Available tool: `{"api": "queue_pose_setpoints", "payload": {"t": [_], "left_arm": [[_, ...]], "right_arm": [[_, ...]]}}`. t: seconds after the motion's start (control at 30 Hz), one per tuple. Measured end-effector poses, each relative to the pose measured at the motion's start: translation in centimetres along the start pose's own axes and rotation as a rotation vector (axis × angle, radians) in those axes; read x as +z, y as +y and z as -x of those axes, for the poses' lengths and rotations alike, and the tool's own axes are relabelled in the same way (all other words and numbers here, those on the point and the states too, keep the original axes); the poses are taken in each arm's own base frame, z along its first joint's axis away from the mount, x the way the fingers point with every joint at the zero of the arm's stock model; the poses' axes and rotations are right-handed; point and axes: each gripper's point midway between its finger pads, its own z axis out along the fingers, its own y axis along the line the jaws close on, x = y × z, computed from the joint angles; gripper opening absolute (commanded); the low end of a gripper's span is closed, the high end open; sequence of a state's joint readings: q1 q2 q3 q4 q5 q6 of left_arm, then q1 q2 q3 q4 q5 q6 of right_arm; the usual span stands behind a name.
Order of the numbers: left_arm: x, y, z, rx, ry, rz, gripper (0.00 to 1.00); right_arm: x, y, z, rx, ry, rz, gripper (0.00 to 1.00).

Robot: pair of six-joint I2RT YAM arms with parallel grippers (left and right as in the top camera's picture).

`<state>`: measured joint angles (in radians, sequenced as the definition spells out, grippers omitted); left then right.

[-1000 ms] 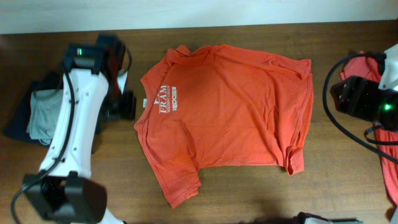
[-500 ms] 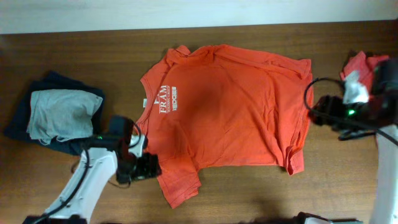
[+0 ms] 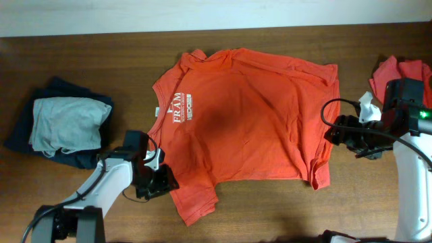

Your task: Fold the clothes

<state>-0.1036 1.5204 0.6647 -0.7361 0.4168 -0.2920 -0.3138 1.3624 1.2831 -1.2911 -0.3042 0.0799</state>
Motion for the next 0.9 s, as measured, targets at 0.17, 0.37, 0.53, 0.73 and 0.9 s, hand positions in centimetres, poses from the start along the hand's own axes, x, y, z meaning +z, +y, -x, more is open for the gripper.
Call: {"api": "queue_pose_setpoints", "payload": {"t": [0.17, 0.37, 0.53, 0.73, 0.9], "left_arm": [[0.4, -0.7, 1.1, -0.037, -0.010, -0.036, 0.25], [0.7, -0.2, 0.9, -0.079, 0.015, -0.014, 0.01], [-0.3, 1.2, -0.7, -0.122, 0.096, 0.094, 0.01], [-6.5, 2.0, 1.8, -0.093, -0.012, 0.306, 0.01], [-11.1, 2.3, 3.8, -0.075, -0.163, 0.396, 0.01]], "right_arm": [[0.0, 0.0, 0.3, -0.005, -0.012, 0.001, 0.70], [0.0, 0.0, 0.3, -0.004, -0.012, 0.001, 0.70], [0.0, -0.2, 0.4, -0.004, -0.016, -0.011, 0.77], [0.8, -0.8, 0.2, 0.016, 0.000, -0.034, 0.77], [3.9, -2.0, -0.4, 0.049, 0.089, -0.050, 0.73]]}}
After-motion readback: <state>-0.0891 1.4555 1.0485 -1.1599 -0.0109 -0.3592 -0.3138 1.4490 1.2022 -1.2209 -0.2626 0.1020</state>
